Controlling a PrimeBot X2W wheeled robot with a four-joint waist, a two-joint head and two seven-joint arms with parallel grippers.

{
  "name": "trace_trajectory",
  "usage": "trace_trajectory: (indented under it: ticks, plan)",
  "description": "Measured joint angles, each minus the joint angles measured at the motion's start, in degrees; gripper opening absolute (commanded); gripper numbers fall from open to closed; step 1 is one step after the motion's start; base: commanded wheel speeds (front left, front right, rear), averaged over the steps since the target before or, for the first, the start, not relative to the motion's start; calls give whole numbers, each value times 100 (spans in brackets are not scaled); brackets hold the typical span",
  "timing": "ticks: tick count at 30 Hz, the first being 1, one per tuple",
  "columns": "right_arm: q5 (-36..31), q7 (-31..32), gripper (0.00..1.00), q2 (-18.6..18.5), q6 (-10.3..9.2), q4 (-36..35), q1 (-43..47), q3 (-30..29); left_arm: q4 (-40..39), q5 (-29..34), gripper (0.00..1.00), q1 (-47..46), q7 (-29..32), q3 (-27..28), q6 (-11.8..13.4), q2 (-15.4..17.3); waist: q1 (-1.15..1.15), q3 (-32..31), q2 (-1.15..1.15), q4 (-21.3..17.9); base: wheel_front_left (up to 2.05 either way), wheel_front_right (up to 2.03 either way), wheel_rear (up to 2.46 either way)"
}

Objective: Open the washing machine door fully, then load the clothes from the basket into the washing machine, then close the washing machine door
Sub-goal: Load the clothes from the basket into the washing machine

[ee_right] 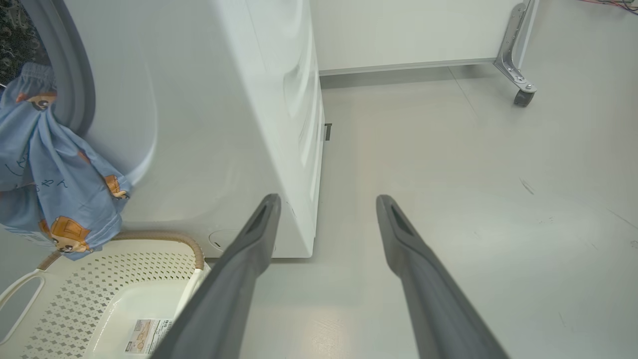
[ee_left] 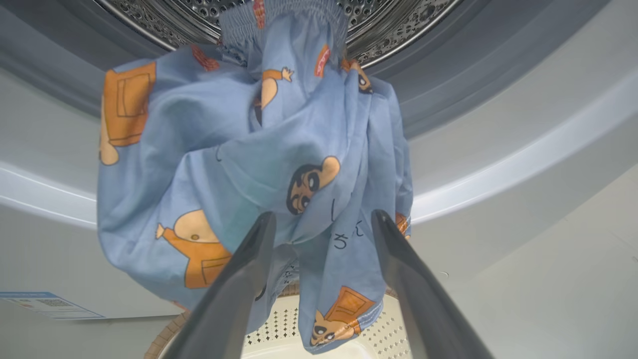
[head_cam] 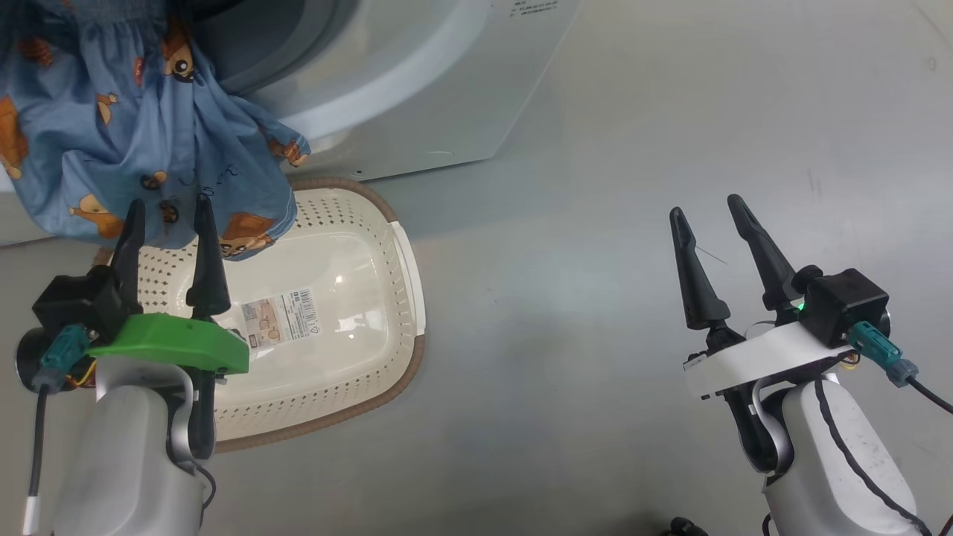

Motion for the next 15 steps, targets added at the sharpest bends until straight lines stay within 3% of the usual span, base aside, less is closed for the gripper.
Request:
trace_trajectory:
  ticks: [15]
  plan:
    - [-7, 0, 100, 32, 0, -1, -44, -30, 895, 66, 100, -734, 26, 101, 96, 78, 0, 222, 0, -195, 0, 0, 0]
